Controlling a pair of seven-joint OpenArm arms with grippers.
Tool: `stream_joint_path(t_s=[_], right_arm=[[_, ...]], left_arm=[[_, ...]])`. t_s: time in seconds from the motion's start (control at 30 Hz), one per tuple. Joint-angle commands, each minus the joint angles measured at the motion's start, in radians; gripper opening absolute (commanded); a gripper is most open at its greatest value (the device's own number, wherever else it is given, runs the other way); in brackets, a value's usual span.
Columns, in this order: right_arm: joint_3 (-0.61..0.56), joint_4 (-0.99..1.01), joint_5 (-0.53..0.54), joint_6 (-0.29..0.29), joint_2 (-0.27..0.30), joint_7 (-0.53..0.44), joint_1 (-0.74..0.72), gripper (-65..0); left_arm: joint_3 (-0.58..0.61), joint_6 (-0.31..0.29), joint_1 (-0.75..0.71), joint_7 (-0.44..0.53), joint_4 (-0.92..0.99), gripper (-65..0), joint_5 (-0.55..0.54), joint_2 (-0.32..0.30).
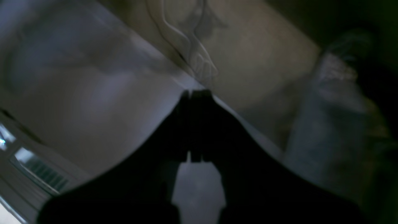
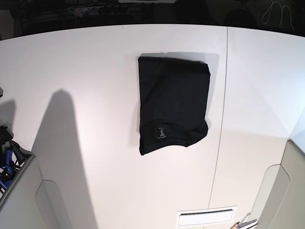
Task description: Fold the T-shirt properly
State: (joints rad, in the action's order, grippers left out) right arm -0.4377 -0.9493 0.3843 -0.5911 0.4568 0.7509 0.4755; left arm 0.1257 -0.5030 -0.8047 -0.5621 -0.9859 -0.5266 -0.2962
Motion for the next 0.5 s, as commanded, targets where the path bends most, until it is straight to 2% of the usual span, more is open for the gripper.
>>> stream_joint_path(t_s=[0.0, 0.17, 0.33, 0.47], right_arm=[[-0.025, 0.018, -0.001, -0.007, 0.013, 0.003, -0.019, -65.0], [-0.163, 0.111, -0.006, -0.006, 0.011, -0.036, -0.150, -65.0], [-0.266, 0.184, -0.023, 0.005, 0.005, -0.095, -0.239, -65.0], [-0.284, 0.205, -0.093, 0.012, 0.005, -0.104, -0.256, -65.0]], left_arm=[[0.020, -0.005, 0.008, 0.012, 0.047, -60.7, 0.002, -0.006], [0.124, 0.078, 0.187, 0.039, 0.259, -60.7, 0.010, 0.000], [0.184, 0.084, 0.335, 0.043, 0.387, -60.7, 0.060, 0.017], [0.210, 0.085, 0.417, 0.043, 0.418, -60.7, 0.083, 0.025]])
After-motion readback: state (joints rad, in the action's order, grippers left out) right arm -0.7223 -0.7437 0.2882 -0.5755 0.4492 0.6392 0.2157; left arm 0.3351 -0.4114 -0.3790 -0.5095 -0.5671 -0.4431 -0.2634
